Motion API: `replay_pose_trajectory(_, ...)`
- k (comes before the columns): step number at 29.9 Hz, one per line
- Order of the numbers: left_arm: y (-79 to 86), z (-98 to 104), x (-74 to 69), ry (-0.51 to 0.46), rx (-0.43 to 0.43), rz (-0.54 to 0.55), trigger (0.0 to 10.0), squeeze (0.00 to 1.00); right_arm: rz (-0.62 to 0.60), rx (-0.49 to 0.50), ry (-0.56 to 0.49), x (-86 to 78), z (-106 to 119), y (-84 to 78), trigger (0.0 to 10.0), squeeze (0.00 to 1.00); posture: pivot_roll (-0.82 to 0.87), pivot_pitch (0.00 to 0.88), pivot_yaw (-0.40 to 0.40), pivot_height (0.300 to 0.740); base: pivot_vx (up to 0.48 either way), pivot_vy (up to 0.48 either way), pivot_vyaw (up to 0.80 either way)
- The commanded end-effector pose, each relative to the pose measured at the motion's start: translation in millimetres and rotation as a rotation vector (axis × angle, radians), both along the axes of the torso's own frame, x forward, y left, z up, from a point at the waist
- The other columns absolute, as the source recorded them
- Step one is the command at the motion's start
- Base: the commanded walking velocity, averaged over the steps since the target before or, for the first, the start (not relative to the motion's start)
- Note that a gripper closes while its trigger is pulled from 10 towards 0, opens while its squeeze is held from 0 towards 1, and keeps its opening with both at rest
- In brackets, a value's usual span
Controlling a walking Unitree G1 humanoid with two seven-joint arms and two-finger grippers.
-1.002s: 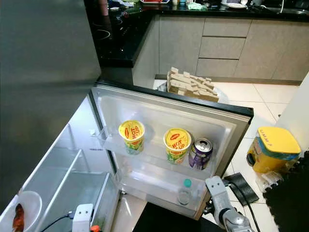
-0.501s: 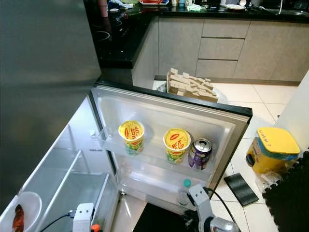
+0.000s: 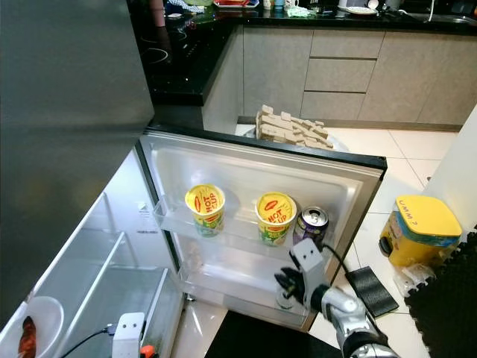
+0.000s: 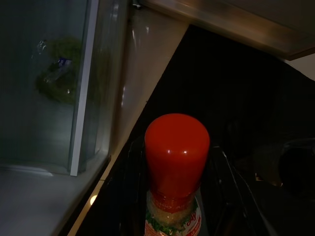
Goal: Restocking fridge
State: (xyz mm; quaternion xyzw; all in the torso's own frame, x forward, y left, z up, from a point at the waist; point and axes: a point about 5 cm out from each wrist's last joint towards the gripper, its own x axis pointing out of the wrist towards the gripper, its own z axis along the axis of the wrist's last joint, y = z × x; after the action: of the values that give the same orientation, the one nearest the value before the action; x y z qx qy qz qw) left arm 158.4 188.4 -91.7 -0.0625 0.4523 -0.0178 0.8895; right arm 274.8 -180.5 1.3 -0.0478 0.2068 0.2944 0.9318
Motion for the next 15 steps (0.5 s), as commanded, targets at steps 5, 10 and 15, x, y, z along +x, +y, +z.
replay_pose_trajectory(5, -4.2, -0.9, -1.4, -0.001, -0.009, -0.012, 10.0, 0.00, -0.036, -0.100, -0.018, 1.0, -1.7, -4.5, 10.0, 0.00, -0.06, 0.000, -0.010, 0.740, 0.000, 0.000, 0.00)
replay_pose_trajectory(10, -3.7, -0.6, -1.1, -0.004, -0.008, -0.012, 10.0, 0.00, -0.148, -0.218, -0.045, 3.2, -2.0, -19.8, 10.0, 0.00, -0.06, 0.000, -0.010, 0.740, 0.000, 0.000, 0.00)
replay_pose_trajectory(15, -3.5, -0.3, -0.6, -0.007, -0.010, -0.015, 10.0, 0.00, -0.169, -0.209, -0.032, 1.8, -3.2, -23.1, 10.0, 0.00, -0.06, 0.000, -0.010, 0.740, 0.000, 0.000, 0.00)
